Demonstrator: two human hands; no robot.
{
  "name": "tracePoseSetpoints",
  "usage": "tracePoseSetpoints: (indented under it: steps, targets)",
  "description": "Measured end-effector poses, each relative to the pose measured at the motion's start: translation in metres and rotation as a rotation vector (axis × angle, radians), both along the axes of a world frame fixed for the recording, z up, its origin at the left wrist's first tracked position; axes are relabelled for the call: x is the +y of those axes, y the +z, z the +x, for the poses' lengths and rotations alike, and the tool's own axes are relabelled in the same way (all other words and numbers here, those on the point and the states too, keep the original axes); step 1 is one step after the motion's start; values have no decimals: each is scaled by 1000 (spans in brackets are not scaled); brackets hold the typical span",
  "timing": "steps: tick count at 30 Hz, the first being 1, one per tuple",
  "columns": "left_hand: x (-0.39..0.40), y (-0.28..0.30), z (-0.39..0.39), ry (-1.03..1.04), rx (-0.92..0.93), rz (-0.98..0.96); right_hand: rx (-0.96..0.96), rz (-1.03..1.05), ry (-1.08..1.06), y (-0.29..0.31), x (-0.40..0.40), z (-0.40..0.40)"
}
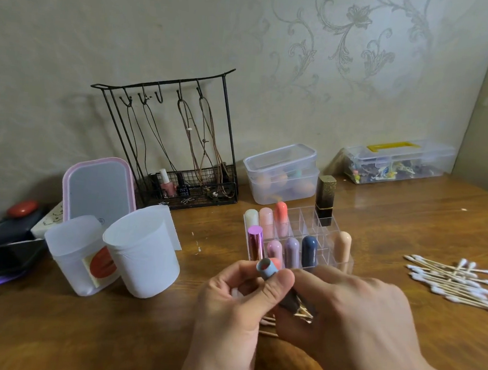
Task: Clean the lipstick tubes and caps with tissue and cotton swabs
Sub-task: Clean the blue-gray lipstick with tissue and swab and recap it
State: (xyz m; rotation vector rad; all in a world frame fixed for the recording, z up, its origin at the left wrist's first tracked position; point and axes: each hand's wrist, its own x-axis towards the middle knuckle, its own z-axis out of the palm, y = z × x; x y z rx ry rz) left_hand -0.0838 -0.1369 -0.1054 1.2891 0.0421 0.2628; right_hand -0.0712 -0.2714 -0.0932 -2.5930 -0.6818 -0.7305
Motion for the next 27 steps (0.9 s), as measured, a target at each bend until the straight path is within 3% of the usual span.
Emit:
tracePoseSetpoints:
  steps: [3,5,6,10,14,16,20,23,27]
  targets:
    - [-2,0,1,-45,-77,99,244,248,190,1,-3,8]
    - [-5,1,-1,-139,-112,74,472,519,444,4,-5,13]
    - [-6,2,-2,-174,-120,32,499,577,496,4,-6,13]
    - [-9,-1,0,-136,-93,-8,276,410,335,-8,-6,17]
    - [-8,-6,1,-72,-147,170,39,243,222,-11,-6,18]
    - [-7,-6,1,-69,-174,229,45,241,244,-11,-5,16]
    - [-1,-1,2,-8,-116,92,670,771,532,5,-4,15]
    - [1,4,2,9,-95,12,739,1015,522,6,-10,23]
    - [5,9,2,38,-67,-25,719,1109,534,9,-16,26]
